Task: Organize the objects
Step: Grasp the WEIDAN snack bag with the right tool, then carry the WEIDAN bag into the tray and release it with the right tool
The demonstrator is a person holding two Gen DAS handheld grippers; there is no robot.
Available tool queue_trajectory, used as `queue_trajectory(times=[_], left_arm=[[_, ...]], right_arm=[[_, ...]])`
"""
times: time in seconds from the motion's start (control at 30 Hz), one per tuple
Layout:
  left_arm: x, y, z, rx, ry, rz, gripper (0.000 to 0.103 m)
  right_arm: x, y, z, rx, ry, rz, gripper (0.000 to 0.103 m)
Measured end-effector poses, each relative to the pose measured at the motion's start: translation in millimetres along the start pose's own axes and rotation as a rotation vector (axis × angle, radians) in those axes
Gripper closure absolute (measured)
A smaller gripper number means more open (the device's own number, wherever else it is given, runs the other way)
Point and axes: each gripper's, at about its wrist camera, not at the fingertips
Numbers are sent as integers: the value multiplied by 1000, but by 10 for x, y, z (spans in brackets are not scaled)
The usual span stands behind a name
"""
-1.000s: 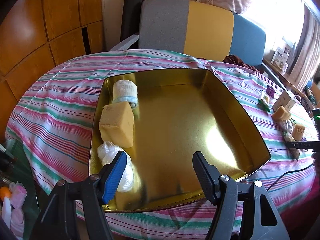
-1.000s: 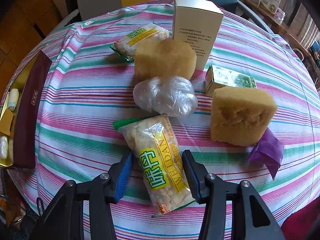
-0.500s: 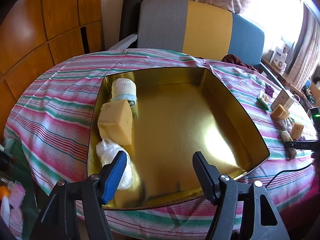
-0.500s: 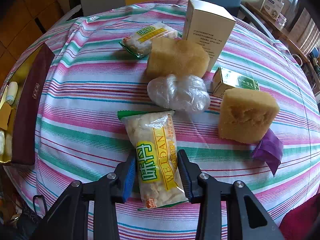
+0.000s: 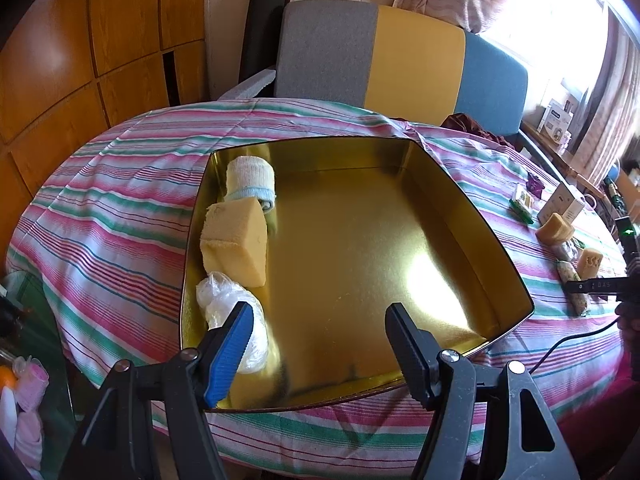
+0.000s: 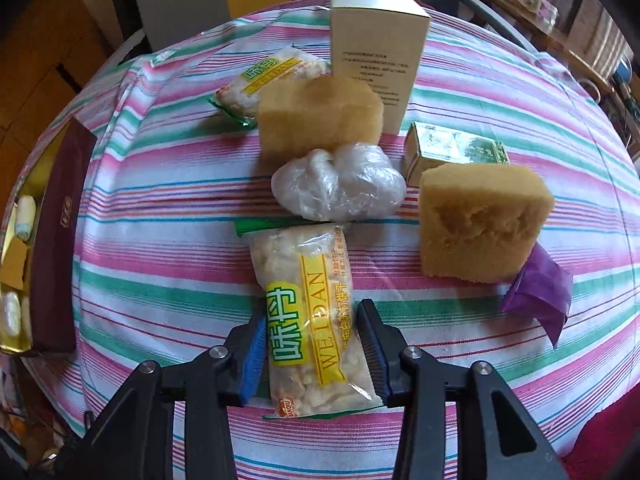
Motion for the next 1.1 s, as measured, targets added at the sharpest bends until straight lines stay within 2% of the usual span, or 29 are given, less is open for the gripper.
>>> queue_trajectory(times=[0.13, 0.23, 0.37, 0.47, 0.6, 0.67, 0.8, 0.9, 1.1], left_arm=[[-10, -42, -21, -3, -3, 10, 34], [-44, -80, -86, -13, -11, 21, 34], [-98, -138, -236, -39, -30, 41, 34], [-131, -208, -412, -70, -54, 55, 34], [-130, -261, -698, -114, -104, 63, 34], [-116, -277, -813, -129, -119, 63, 34], [-70, -287, -956, -137, -146, 64, 34], [-44, -266, -1030, -134, -163, 61, 34], [-11, -201, -1152, -124, -201, 51, 34]], right_arm=[[80, -161, -46, 15, -4, 25, 65], [98, -425, -182, -29, -3, 85, 65], [0, -731, -670, -148, -48, 144, 65], [-148, -808, -1261, -248, -114, 156, 65], [-283, -751, -2039, -368, -192, 120, 65], [-287, -640, -2395, -384, -222, 85, 65], [-230, -348, -3044, -383, -283, -7, 65], [-150, -108, -3433, -349, -313, -70, 65], [-1, 179, -3792, -310, -336, -137, 65]])
Point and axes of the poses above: each gripper's, at about its wrist camera, not at the fingertips, and y roughly the way its jaws point, z to its right, x to its underside, and after that the axes turned 1 degree about -x, right-handed
